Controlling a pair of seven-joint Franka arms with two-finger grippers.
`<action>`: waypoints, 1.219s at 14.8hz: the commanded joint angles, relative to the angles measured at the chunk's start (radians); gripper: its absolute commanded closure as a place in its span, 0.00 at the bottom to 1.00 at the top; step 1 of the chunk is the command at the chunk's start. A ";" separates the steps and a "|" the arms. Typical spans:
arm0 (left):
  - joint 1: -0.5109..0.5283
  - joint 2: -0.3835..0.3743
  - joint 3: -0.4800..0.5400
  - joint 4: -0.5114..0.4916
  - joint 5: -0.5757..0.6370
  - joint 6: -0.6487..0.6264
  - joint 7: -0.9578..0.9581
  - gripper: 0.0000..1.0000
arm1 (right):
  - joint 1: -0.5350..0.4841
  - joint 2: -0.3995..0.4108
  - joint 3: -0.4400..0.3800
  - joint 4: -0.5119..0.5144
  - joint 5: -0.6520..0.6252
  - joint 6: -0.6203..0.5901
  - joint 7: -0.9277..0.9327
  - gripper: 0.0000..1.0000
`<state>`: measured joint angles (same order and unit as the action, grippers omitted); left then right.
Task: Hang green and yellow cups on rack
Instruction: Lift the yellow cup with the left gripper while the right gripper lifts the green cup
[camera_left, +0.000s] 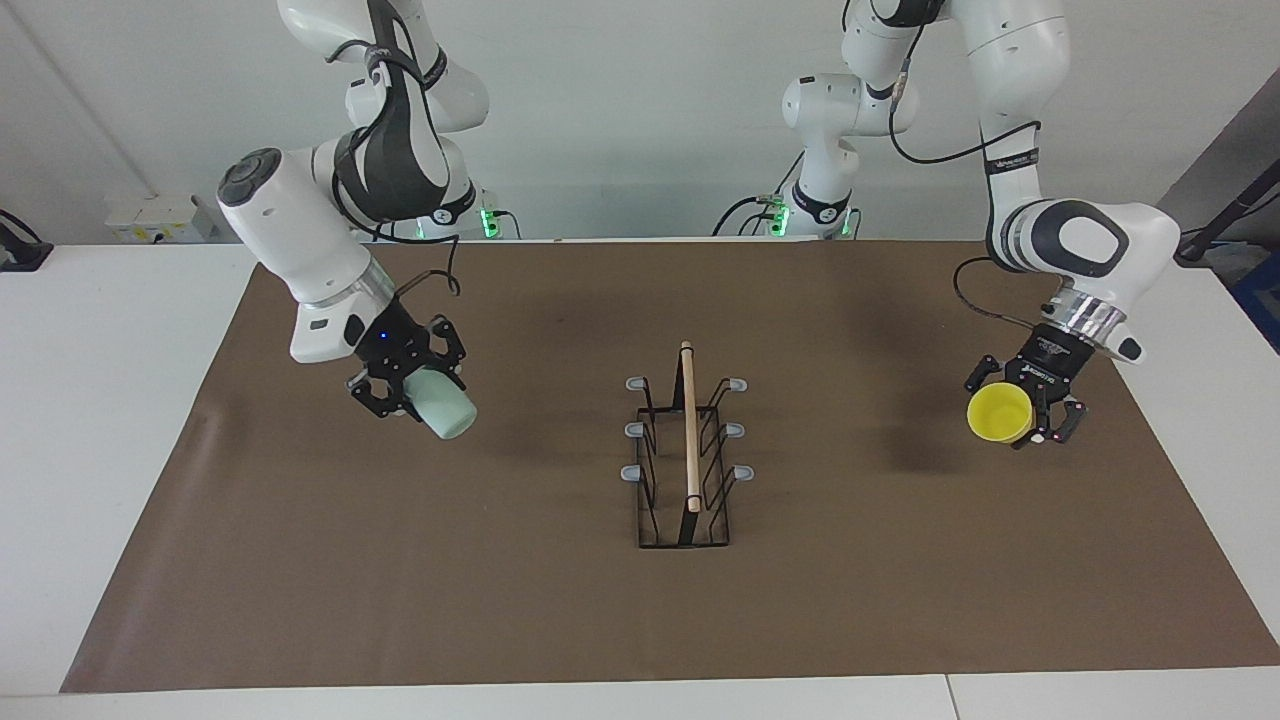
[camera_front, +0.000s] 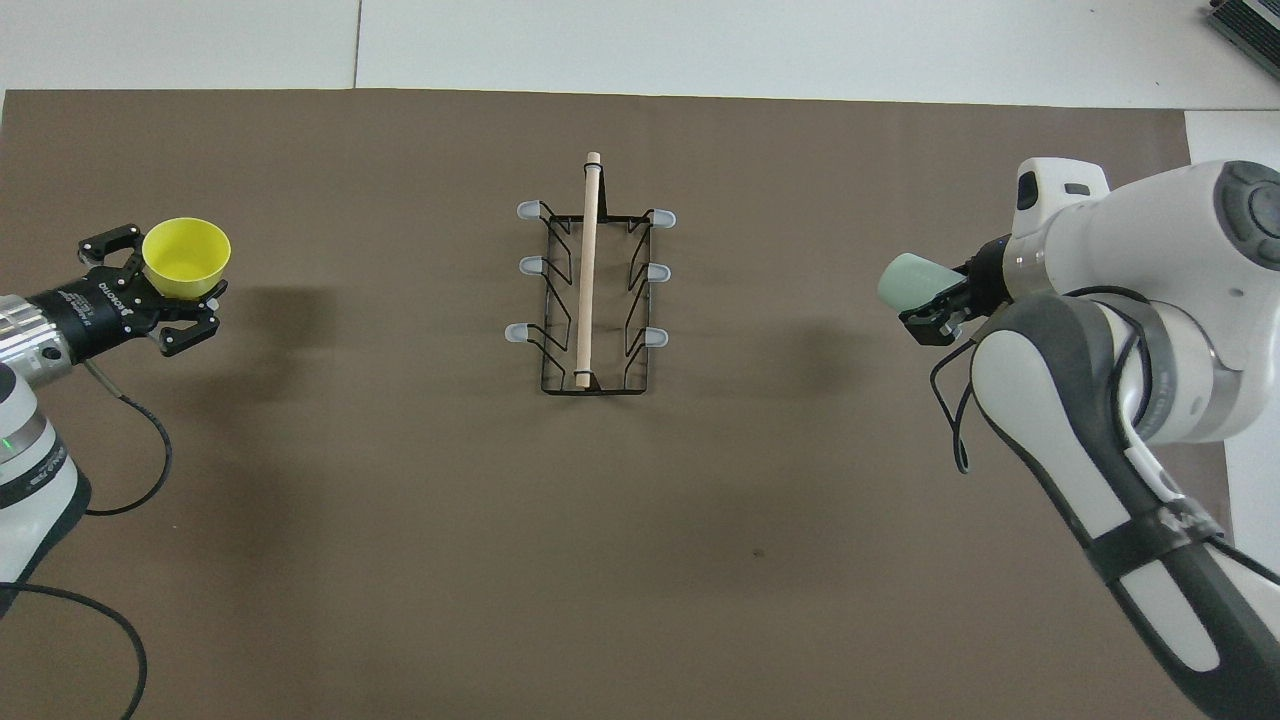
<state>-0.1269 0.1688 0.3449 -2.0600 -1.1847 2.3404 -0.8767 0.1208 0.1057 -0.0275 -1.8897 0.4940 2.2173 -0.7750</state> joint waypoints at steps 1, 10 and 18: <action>-0.014 -0.078 -0.007 -0.037 0.110 0.013 -0.008 1.00 | -0.003 -0.030 0.008 -0.067 0.235 0.099 -0.119 1.00; -0.008 -0.178 -0.115 -0.042 0.466 0.014 -0.100 1.00 | 0.016 -0.187 0.008 -0.317 1.151 0.114 -0.852 1.00; 0.001 -0.229 -0.296 -0.003 0.917 0.025 -0.464 1.00 | 0.230 -0.244 0.008 -0.456 1.812 0.174 -1.331 1.00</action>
<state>-0.1267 -0.0492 0.0784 -2.0655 -0.3673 2.3516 -1.2667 0.2969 -0.1187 -0.0210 -2.3119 2.1654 2.3649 -2.0030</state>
